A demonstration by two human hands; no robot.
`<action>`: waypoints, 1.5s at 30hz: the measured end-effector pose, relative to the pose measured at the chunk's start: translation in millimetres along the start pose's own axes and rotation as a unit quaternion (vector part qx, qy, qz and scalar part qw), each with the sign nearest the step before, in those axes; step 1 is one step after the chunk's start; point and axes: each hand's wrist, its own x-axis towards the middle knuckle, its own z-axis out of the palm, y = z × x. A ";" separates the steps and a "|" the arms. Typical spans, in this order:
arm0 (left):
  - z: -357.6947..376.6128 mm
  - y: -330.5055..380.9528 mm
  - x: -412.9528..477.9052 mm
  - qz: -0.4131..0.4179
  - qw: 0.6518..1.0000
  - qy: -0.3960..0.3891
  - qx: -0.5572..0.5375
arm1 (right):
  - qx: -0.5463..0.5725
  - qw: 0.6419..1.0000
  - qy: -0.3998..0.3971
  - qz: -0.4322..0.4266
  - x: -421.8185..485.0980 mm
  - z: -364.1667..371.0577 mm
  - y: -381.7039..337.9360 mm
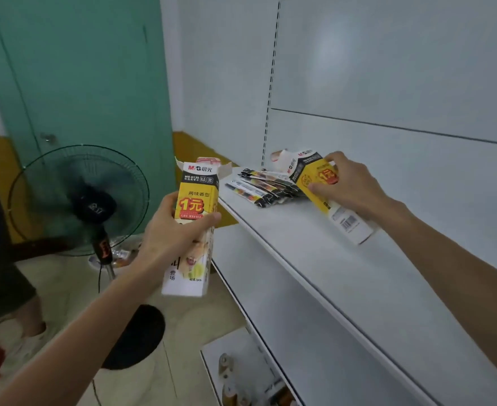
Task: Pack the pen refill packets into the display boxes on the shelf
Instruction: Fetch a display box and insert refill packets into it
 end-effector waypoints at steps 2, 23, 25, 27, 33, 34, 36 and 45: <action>-7.1 -8.4 38.6 0.014 1.000 -0.027 -0.001 | -0.009 0.999 0.023 0.028 23.0 9.9 0.2; 71.3 0.5 310.1 0.116 0.939 -0.322 -0.015 | -0.295 0.886 -0.079 0.350 123.9 79.6 69.5; 80.0 1.4 327.0 0.132 0.932 -0.336 -0.005 | -0.312 0.881 -0.084 0.346 132.1 82.2 73.1; 85.1 3.0 344.0 0.141 0.927 -0.348 -0.006 | -0.317 0.880 -0.082 0.344 136.4 82.5 73.9; 105.8 8.0 388.4 0.154 0.914 -0.374 -0.020 | -0.289 0.884 -0.050 0.365 141.5 86.4 64.6; 109.5 7.9 394.2 0.158 0.912 -0.377 -0.027 | -0.276 0.898 -0.029 0.340 145.1 88.6 57.8; 115.3 8.0 404.6 0.169 0.908 -0.380 -0.041 | -0.229 0.940 0.029 0.253 157.0 96.8 36.4; 122.5 -1.2 456.0 0.226 0.871 -0.426 -0.095 | -0.212 0.965 -0.085 0.126 214.7 159.7 -31.8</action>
